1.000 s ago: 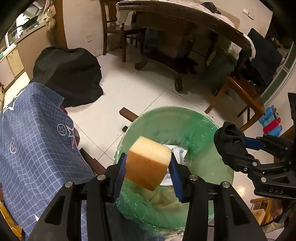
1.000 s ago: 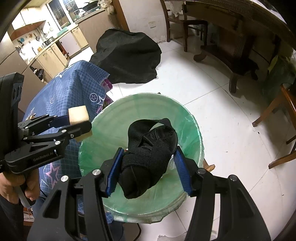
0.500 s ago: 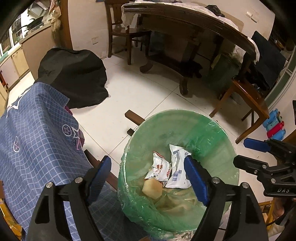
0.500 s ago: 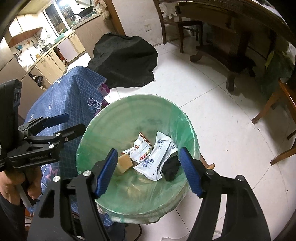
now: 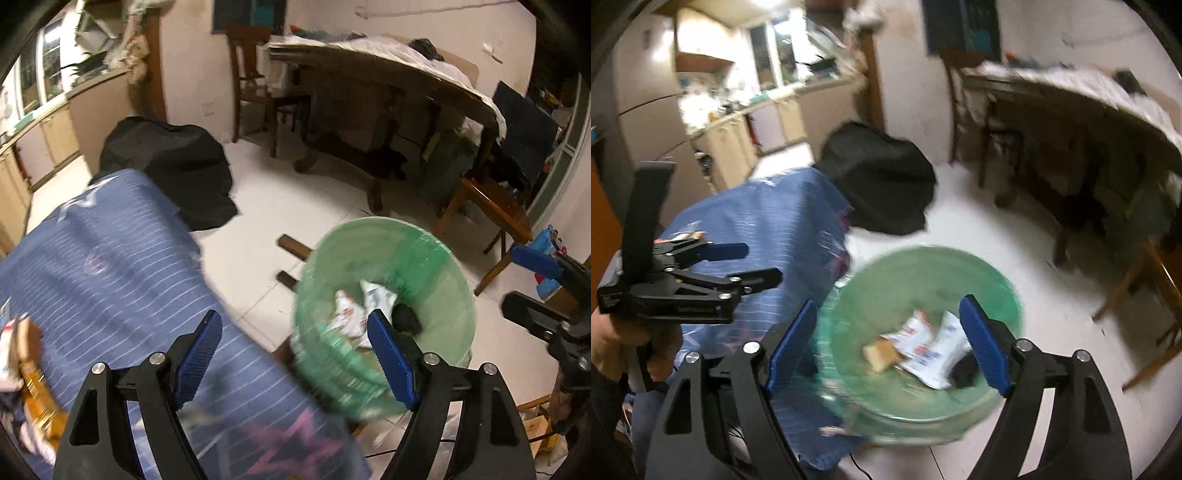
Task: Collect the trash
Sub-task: 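Move both tools back over the trash on the table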
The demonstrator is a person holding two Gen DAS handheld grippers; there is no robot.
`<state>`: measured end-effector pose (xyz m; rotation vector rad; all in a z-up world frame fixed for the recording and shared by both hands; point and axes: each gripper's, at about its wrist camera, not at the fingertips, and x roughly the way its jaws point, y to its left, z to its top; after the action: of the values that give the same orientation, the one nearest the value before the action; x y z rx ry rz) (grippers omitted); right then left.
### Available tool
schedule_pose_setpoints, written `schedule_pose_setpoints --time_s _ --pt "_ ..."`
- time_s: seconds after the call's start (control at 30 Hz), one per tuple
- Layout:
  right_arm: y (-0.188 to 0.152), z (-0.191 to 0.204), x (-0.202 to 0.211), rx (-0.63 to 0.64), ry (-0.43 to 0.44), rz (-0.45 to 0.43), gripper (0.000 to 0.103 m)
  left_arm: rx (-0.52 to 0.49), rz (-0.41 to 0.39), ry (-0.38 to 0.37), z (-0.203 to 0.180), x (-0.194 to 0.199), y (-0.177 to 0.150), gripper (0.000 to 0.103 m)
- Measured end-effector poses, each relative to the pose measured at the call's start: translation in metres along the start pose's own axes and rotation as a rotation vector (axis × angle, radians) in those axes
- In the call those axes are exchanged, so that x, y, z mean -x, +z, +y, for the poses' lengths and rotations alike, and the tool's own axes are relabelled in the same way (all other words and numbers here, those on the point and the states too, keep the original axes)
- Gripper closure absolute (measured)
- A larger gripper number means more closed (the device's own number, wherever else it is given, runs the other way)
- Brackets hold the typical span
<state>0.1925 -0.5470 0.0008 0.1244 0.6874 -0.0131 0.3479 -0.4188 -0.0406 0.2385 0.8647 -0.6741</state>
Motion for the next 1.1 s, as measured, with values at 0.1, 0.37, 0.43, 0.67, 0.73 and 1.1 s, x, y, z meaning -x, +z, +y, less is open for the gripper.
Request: schedule_pose_setpoints --time_s 0.1,0.37,0.43,0.67,0.73,1.1 --pt "-0.008 0.034 0.006 0.026 0.05 -0.053 0.02 0.026 -0.027 0.026 0.033 0.031 -0.026 0.022" --pt "-0.022 0.095 -0.011 0.035 0.187 -0.028 0.019 0.184 -0.105 0.173 0.158 0.121 -0.098 0.022" --pt "-0.023 0.107 -0.016 0.045 0.206 -0.011 0.018 0.282 -0.126 0.218 0.203 0.146 -0.12 0.022" --pt "-0.03 0.14 -0.031 0.054 0.24 0.039 0.018 0.653 -0.227 0.366 0.36 0.226 -0.183 0.02" --pt "-0.031 0.15 -0.034 0.065 0.247 0.047 0.018 0.771 -0.225 0.368 0.408 0.233 -0.193 0.018" --pt "-0.027 0.197 -0.051 0.108 0.274 0.083 0.018 0.798 -0.034 0.456 0.469 0.158 -0.173 0.013"
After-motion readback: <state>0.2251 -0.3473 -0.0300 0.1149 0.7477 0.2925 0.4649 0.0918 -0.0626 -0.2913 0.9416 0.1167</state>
